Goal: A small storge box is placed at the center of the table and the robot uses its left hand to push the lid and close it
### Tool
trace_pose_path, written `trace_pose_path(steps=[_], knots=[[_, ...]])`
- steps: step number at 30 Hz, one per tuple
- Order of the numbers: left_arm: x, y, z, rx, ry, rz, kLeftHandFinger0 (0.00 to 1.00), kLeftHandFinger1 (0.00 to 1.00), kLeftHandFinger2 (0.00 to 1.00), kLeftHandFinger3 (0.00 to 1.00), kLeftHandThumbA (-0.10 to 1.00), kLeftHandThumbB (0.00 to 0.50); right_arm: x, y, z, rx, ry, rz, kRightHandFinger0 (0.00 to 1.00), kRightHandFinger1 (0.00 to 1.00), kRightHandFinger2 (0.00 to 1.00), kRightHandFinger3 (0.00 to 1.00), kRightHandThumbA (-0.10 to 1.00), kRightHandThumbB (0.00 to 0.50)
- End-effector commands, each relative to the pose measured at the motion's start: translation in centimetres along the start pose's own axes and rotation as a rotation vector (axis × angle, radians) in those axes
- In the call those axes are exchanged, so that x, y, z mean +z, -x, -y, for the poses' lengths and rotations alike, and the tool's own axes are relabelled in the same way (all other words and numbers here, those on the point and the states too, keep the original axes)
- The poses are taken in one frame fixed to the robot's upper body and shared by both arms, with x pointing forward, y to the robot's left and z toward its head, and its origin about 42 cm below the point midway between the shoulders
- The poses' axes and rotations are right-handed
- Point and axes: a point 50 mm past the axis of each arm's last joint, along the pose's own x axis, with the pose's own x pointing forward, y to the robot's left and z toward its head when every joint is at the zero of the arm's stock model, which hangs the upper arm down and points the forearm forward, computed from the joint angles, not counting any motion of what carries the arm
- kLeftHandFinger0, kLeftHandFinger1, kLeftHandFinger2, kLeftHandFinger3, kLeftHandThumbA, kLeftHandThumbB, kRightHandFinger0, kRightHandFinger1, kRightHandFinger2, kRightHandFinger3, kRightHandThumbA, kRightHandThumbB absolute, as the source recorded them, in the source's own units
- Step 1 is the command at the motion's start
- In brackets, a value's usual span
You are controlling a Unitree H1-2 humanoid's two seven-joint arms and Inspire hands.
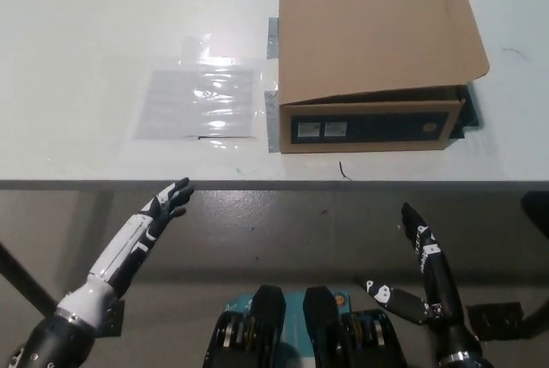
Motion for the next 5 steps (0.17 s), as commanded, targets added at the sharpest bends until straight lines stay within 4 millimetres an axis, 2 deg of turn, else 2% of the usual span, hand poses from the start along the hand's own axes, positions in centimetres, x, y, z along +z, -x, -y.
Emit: trace_pose_path(steps=[1,5], knots=[[0.02,0.87,0.09,-0.013,-0.012,0.019,1.0,1.0,1.0,1.0,1.0,0.192,1.05,-0.24,-0.12,-0.023,-0.017,0.076,1.0,1.0,1.0,1.0,1.0,0.341],[-0.57,1.71,0.45,-0.003,-0.01,-0.015,1.0,1.0,1.0,1.0,1.0,0.206,0.94,-0.22,-0.22,-0.021,-0.021,0.07,1.0,1.0,1.0,1.0,1.0,0.357]])
